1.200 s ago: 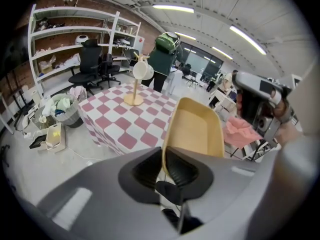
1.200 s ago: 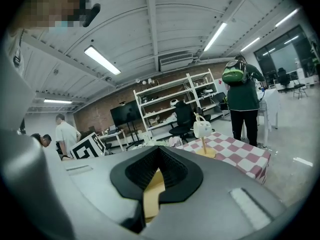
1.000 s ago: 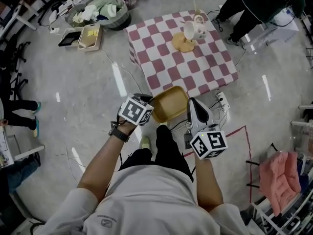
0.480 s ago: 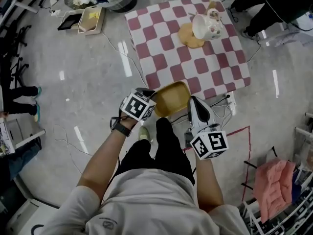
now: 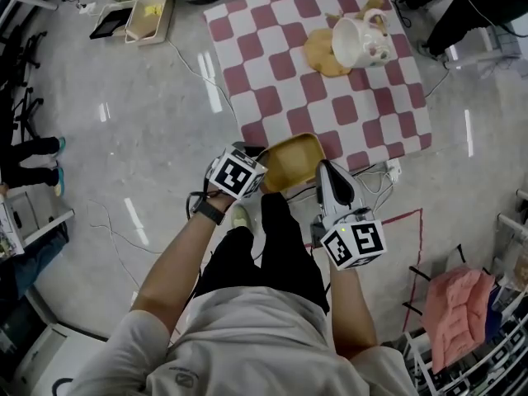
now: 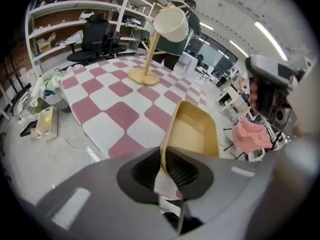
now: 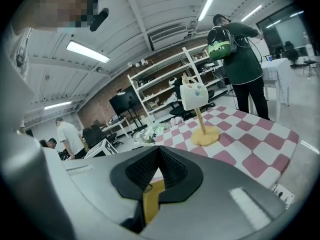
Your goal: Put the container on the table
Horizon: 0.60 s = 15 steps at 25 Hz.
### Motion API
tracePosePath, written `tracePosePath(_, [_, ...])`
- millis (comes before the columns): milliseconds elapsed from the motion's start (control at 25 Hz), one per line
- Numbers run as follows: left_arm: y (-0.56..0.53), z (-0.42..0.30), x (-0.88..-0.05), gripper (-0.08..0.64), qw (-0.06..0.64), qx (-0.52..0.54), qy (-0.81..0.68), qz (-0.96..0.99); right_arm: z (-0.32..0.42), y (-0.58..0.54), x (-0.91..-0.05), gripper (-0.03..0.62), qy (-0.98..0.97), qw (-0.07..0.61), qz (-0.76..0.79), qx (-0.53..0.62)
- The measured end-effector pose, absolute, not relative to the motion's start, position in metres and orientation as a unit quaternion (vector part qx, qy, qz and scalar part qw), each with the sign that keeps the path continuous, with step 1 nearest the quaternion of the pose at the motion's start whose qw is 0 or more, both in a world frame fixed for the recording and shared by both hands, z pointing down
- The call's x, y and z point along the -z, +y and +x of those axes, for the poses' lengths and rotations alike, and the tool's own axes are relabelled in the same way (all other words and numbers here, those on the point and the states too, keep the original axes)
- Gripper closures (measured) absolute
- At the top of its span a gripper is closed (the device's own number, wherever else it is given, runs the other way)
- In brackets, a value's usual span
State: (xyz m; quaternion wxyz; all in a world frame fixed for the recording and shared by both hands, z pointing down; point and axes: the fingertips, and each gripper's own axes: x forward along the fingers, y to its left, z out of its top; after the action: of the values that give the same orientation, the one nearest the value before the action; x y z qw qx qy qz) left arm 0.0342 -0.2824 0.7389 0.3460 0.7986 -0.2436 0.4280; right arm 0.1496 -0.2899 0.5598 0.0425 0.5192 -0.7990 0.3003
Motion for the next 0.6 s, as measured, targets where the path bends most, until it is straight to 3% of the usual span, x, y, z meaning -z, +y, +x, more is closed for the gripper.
tracePosePath(600, [-0.293,0.045,-0.771,0.528,0.367,-0.410,-0.227,0.803,0.150,-0.298,-0.578,0.581,-0.796,0.048,0.517,-0.310])
